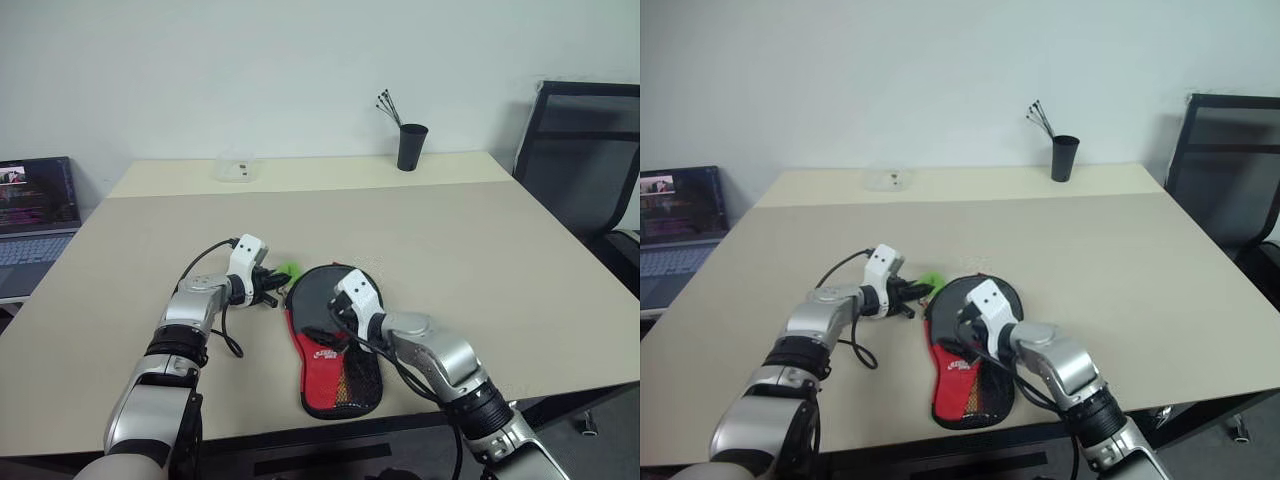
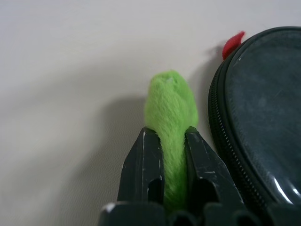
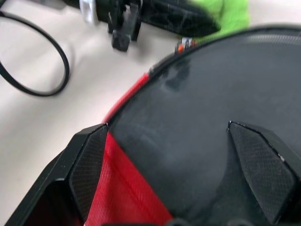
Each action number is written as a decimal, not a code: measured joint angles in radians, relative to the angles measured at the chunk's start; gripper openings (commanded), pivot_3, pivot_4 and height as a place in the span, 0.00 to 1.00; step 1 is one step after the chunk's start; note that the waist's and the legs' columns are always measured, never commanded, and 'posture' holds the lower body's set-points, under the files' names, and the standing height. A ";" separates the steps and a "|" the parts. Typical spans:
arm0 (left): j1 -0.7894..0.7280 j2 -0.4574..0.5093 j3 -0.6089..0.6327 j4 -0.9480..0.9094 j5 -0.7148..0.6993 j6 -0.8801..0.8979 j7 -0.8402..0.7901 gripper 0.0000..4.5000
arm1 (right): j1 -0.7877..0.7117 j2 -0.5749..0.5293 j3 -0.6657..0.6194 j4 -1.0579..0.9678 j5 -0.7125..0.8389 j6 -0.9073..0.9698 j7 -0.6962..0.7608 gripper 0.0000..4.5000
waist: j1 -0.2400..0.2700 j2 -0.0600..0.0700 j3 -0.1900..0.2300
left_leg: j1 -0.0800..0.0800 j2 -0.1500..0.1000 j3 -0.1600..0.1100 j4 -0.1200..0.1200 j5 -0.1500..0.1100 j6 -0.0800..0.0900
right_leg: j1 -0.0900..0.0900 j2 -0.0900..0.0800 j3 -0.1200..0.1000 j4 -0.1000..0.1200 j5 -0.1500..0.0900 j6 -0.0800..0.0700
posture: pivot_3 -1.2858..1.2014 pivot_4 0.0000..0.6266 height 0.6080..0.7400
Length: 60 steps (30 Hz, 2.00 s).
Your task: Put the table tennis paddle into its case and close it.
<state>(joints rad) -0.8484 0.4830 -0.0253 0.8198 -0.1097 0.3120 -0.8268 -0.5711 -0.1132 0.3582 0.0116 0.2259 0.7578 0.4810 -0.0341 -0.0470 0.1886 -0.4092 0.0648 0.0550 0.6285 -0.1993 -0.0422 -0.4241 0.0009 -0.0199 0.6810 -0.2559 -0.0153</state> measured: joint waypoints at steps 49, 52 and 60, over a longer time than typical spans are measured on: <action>-0.452 -0.507 -0.300 0.560 0.546 -0.677 0.286 0.03 | 0.115 -0.015 -0.006 -0.124 -0.050 0.029 -0.025 1.00 | 0.008 -0.007 -0.005 | -0.001 -0.003 0.000 0.000 0.000 0.000 | 0.001 0.000 -0.001 -0.003 0.000 0.001 | 0.52 0.24 1.00; -0.445 -0.503 -0.302 0.559 0.545 -0.676 0.246 0.20 | 0.112 -0.014 -0.004 -0.122 -0.050 0.030 -0.024 1.00 | 0.006 -0.007 -0.005 | -0.001 -0.003 0.000 0.000 0.000 0.000 | 0.001 0.000 -0.001 -0.003 0.000 0.001 | 0.52 0.24 1.00; -0.440 -0.491 -0.270 0.555 0.516 -0.646 0.167 0.81 | 0.103 -0.012 0.002 -0.114 -0.050 0.030 -0.022 1.00 | 0.005 -0.007 -0.005 | -0.001 -0.003 0.000 0.000 0.000 0.000 | 0.001 0.001 -0.001 -0.002 0.000 0.001 | 0.52 0.24 1.00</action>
<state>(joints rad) -1.2884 -0.0076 -0.2957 1.3752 0.4062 -0.3338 -0.6597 -0.4684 -0.1247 0.3602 -0.1024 0.1759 0.7875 0.4592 -0.0291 -0.0544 0.1837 -0.4101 0.0619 0.0546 0.6283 -0.1994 -0.0422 -0.4227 0.0017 -0.0212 0.6786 -0.2559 -0.0145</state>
